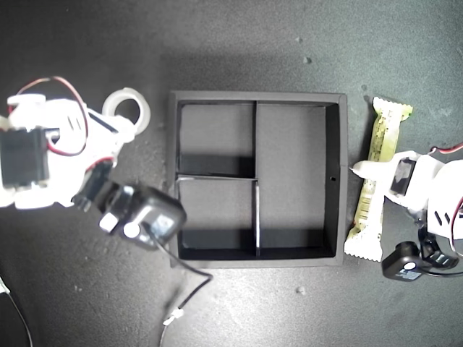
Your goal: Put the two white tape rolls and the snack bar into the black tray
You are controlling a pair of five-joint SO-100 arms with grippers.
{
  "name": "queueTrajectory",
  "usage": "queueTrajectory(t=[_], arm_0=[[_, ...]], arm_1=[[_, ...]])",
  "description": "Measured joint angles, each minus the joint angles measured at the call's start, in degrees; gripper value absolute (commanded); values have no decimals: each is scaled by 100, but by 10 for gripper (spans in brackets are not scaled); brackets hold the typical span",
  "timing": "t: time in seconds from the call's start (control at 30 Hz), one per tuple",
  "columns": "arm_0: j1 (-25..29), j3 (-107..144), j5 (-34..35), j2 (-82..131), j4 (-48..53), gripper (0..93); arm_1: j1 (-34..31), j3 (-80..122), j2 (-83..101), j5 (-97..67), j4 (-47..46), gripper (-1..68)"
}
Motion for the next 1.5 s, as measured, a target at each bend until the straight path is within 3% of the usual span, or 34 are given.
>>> queueTrajectory(t=[0.43, 0.7, 0.9, 1.1, 1.27, 1.5], arm_0=[[-176, 62, 105, -756, -475, 162], [-510, -220, 70, -1872, -694, 37], [-483, -237, 141, -1020, 62, 16], [-545, -1072, 413, 114, 1283, 16], [-255, -2048, 571, 299, 1696, 16], [123, -3911, 677, -1257, 1696, 19]], arm_1=[[-97, -44, 0, 0, 70, 178], [-141, -158, -9, 0, 202, 93], [-176, -668, -35, 0, 976, 38], [-378, -1802, -35, -308, 2268, 32], [-729, -3155, -44, -738, 3111, 43], [-668, -5071, -1072, -1134, 2663, 42]])
